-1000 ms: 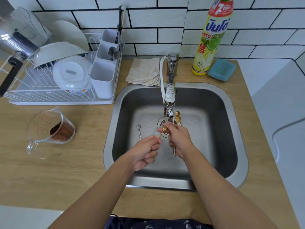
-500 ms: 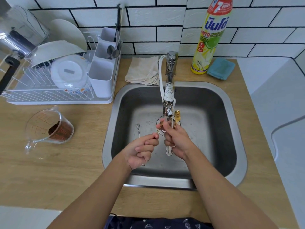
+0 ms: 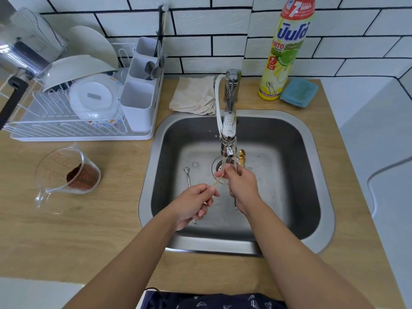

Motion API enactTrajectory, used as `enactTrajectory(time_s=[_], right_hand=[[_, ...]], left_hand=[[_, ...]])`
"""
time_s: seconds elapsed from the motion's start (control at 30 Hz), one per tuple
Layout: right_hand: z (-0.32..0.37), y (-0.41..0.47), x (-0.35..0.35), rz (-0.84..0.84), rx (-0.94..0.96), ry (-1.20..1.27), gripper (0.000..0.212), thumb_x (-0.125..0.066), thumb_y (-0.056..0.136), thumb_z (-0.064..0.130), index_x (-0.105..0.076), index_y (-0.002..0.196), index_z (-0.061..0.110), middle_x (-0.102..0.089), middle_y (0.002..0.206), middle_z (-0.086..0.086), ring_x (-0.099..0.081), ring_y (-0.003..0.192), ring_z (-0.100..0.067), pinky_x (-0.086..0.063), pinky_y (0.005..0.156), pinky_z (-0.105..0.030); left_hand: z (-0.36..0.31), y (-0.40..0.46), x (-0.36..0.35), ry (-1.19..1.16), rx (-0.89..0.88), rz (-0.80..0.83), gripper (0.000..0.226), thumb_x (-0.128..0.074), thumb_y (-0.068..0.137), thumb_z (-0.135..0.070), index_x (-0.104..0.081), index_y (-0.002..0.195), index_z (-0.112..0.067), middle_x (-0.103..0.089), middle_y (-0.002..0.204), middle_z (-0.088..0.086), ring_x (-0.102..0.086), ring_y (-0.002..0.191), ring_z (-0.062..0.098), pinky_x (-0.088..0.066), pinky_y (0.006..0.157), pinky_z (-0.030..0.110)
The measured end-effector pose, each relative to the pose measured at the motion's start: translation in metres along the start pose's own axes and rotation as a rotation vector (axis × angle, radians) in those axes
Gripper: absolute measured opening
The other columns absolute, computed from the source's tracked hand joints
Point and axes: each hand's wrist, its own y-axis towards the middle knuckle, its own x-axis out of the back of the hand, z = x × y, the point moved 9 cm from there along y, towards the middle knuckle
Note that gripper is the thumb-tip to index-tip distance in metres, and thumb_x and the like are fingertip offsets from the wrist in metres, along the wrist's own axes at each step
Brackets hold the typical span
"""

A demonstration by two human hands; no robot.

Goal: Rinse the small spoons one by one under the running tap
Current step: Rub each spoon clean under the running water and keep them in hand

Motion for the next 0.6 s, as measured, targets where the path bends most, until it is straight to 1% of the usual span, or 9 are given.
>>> enactTrajectory(time_s=[0.1, 0.17, 0.2, 0.3, 0.37, 0.43, 0.47, 0.53, 0.6], right_hand=[[0.001, 0.004, 0.028, -0.215, -0.005, 0.096, 0.022, -0.057, 0.105, 0.026, -0.070, 0.090, 0.017, -0.082, 0.093, -0.003, -0.044, 0.042, 0.000, -0.032, 0.051, -0.021], [0.003, 0.006, 0.051, -0.340, -0.003, 0.135, 0.023, -0.058, 0.104, 0.025, -0.069, 0.085, 0.020, -0.081, 0.093, -0.004, -0.036, 0.044, -0.006, -0.030, 0.044, -0.022], [0.003, 0.006, 0.060, -0.362, 0.003, 0.155, 0.025, -0.059, 0.103, 0.024, -0.070, 0.081, 0.021, -0.079, 0.090, -0.006, -0.031, 0.042, -0.008, -0.027, 0.040, -0.022], [0.004, 0.006, 0.064, -0.316, 0.021, 0.263, 0.024, -0.065, 0.098, 0.018, -0.071, 0.075, 0.018, -0.059, 0.076, -0.010, -0.024, 0.036, -0.007, -0.021, 0.035, -0.019], [0.006, 0.005, 0.061, -0.257, 0.000, 0.330, 0.004, -0.072, 0.094, 0.012, -0.070, 0.090, 0.013, -0.052, 0.070, -0.005, -0.024, 0.036, -0.005, -0.021, 0.035, -0.019], [0.003, 0.004, 0.059, -0.224, -0.043, 0.351, 0.017, -0.075, 0.091, 0.010, -0.070, 0.107, 0.010, -0.051, 0.064, 0.001, -0.025, 0.038, -0.004, -0.022, 0.036, -0.020], [0.000, 0.004, 0.058, -0.217, -0.057, 0.369, 0.019, -0.075, 0.092, 0.010, -0.070, 0.110, 0.009, -0.052, 0.062, 0.002, -0.025, 0.038, -0.004, -0.022, 0.037, -0.020], [-0.002, 0.001, 0.052, -0.181, -0.073, 0.426, 0.020, -0.072, 0.094, 0.010, -0.070, 0.114, 0.006, -0.058, 0.063, 0.004, -0.024, 0.038, -0.004, -0.021, 0.037, -0.019], [-0.004, -0.002, 0.045, -0.145, -0.093, 0.472, 0.017, -0.070, 0.096, 0.011, -0.069, 0.113, 0.006, -0.065, 0.074, 0.002, -0.025, 0.037, -0.002, -0.022, 0.036, -0.018]], left_hand=[[-0.005, 0.006, 0.004, -0.126, -0.053, -0.057, 0.022, -0.050, 0.106, -0.021, -0.063, 0.117, -0.007, -0.061, 0.072, -0.001, -0.052, 0.052, 0.010, -0.040, 0.047, 0.020], [-0.014, 0.014, 0.000, -0.199, -0.082, -0.105, 0.021, -0.046, 0.106, -0.017, -0.061, 0.119, -0.009, -0.067, 0.077, 0.001, -0.060, 0.059, 0.012, -0.046, 0.053, 0.022], [-0.018, 0.020, -0.005, -0.218, -0.086, -0.125, 0.020, -0.045, 0.106, -0.017, -0.061, 0.117, -0.010, -0.068, 0.077, 0.001, -0.063, 0.060, 0.013, -0.046, 0.053, 0.022], [-0.030, 0.037, -0.018, -0.197, -0.081, -0.199, 0.019, -0.045, 0.104, -0.021, -0.061, 0.102, -0.011, -0.064, 0.070, 0.000, -0.059, 0.051, 0.012, -0.039, 0.050, 0.023], [-0.036, 0.046, -0.021, -0.188, -0.097, -0.253, 0.023, -0.050, 0.103, -0.026, -0.062, 0.093, -0.010, -0.058, 0.063, -0.001, -0.051, 0.043, 0.010, -0.036, 0.047, 0.023], [-0.036, 0.051, -0.017, -0.243, -0.111, -0.301, 0.029, -0.056, 0.102, -0.030, -0.061, 0.082, -0.010, -0.051, 0.053, -0.003, -0.042, 0.040, 0.009, -0.036, 0.042, 0.021], [-0.035, 0.052, -0.014, -0.272, -0.114, -0.315, 0.030, -0.057, 0.102, -0.030, -0.061, 0.081, -0.010, -0.050, 0.052, -0.003, -0.040, 0.040, 0.009, -0.035, 0.041, 0.020], [-0.034, 0.051, -0.016, -0.296, -0.110, -0.297, 0.025, -0.054, 0.104, -0.025, -0.063, 0.086, -0.009, -0.056, 0.054, -0.003, -0.049, 0.042, 0.008, -0.040, 0.043, 0.019], [-0.034, 0.050, -0.025, -0.326, -0.102, -0.203, 0.020, -0.049, 0.106, -0.020, -0.064, 0.096, -0.009, -0.065, 0.064, -0.002, -0.065, 0.053, 0.009, -0.049, 0.051, 0.018]])
